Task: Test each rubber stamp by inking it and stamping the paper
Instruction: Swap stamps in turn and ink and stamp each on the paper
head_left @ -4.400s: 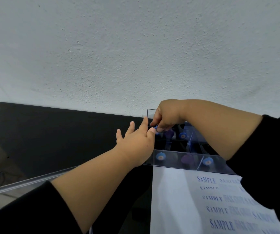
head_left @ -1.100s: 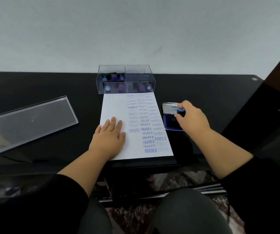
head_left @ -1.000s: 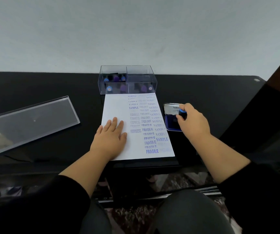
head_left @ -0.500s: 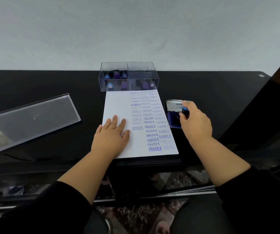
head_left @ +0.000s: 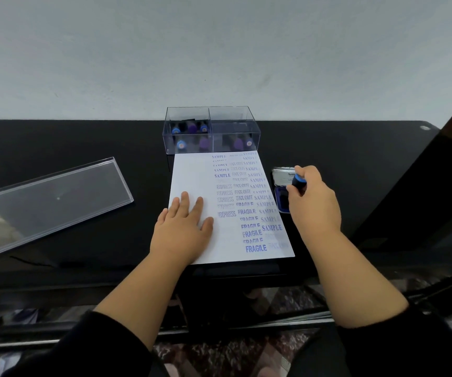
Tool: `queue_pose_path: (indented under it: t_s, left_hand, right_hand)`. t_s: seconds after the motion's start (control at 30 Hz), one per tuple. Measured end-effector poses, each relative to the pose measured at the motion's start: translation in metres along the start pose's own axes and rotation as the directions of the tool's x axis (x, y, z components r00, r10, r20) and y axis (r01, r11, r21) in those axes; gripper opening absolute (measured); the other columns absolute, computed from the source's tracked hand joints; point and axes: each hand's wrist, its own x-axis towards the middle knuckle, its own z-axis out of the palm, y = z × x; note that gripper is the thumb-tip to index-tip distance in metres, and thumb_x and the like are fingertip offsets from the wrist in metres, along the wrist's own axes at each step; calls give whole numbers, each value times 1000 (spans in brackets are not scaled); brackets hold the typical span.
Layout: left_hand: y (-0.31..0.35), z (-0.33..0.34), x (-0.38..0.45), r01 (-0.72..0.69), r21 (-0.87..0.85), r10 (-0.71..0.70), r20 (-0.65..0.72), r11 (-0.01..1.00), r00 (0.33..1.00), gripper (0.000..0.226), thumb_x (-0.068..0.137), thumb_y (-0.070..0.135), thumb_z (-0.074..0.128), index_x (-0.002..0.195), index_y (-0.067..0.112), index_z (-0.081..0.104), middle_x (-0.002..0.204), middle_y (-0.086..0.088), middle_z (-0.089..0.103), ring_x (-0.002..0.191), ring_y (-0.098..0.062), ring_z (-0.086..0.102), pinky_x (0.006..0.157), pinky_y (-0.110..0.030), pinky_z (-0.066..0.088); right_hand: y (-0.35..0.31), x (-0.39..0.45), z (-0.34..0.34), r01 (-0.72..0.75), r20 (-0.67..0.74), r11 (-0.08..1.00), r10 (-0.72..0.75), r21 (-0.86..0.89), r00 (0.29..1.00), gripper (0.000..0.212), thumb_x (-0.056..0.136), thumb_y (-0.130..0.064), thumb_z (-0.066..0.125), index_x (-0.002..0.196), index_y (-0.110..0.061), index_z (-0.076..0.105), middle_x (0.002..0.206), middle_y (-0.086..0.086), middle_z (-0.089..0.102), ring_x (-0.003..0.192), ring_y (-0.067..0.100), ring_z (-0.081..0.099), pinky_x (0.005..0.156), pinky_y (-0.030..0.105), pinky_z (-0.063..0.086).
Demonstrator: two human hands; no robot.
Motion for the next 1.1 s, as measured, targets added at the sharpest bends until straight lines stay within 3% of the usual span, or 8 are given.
queue_pose_path:
  t_s: [0.3, 0.43, 0.5, 0.63, 0.87, 0.97, 1.1]
  left_hand:
    - [1, -1, 1, 19, 13, -19, -6, 1000, 1000, 58, 100, 50, 15, 152, 32, -1, 159, 0, -14, 147, -18, -11, 117, -37, -6]
    - [0, -4, 5, 9, 10, -10, 22, 1000, 1000, 57, 100, 49, 14, 152, 33, -2, 159, 1, -14, 146, -16, -11, 117, -36, -6]
    - [-3, -6, 8, 0, 5, 0, 30, 1000, 1000, 56, 100, 48, 15, 152, 33, -1, 159, 1, -14, 146, -15, -10, 117, -36, -7]
    - [-9, -7, 14, 4, 1, -5, 35, 1000, 999, 56, 100, 48, 15, 151, 33, -1, 159, 2, -14, 146, -15, -11, 116, -37, -8]
    - [-10, -6, 18, -5, 12, 5, 34, 1000, 999, 56, 100, 48, 15, 152, 33, -1, 159, 1, -14, 146, -16, -11, 116, -39, -7]
    - [-11, -6, 19, -9, 15, 8, 36, 1000, 999, 55, 100, 47, 14, 151, 33, -1, 159, 1, -14, 146, -16, -12, 117, -39, -7]
    - [-11, -6, 20, -12, 19, 11, 39, 1000, 999, 55, 101, 46, 14, 152, 33, -1, 159, 0, -14, 146, -18, -12, 116, -40, -7]
  right_hand:
    - [-22, -31, 20, 59, 116, 993, -71, 104, 991, 36, 93, -24, 55, 127, -33, 48, 92, -17, 51, 82, 7, 51, 63, 26, 41]
    - [-27, -39, 29, 102, 193, 989, -121, 108, 974, 36, 92, -26, 57, 125, -34, 45, 80, -24, 46, 69, -2, 49, 56, 14, 37]
    - [-30, -42, 32, 121, 215, 987, -141, 104, 966, 33, 91, -27, 57, 122, -31, 46, 78, -24, 46, 70, 0, 50, 58, 16, 38]
    - [-36, -43, 35, 152, 220, 983, -172, 103, 960, 29, 91, -28, 58, 119, -29, 52, 88, -19, 51, 81, 7, 53, 71, 26, 44]
    - [-39, -46, 43, 194, 263, 978, -208, 78, 942, 30, 91, -29, 57, 120, -32, 54, 97, -22, 56, 92, 5, 57, 75, 23, 45]
    - [-40, -47, 47, 205, 283, 976, -216, 67, 935, 29, 91, -29, 56, 120, -32, 53, 111, -19, 61, 97, 6, 58, 80, 26, 46]
    - [-40, -47, 49, 213, 286, 975, -222, 61, 932, 31, 91, -29, 57, 121, -33, 53, 113, -17, 62, 99, 8, 59, 82, 29, 47]
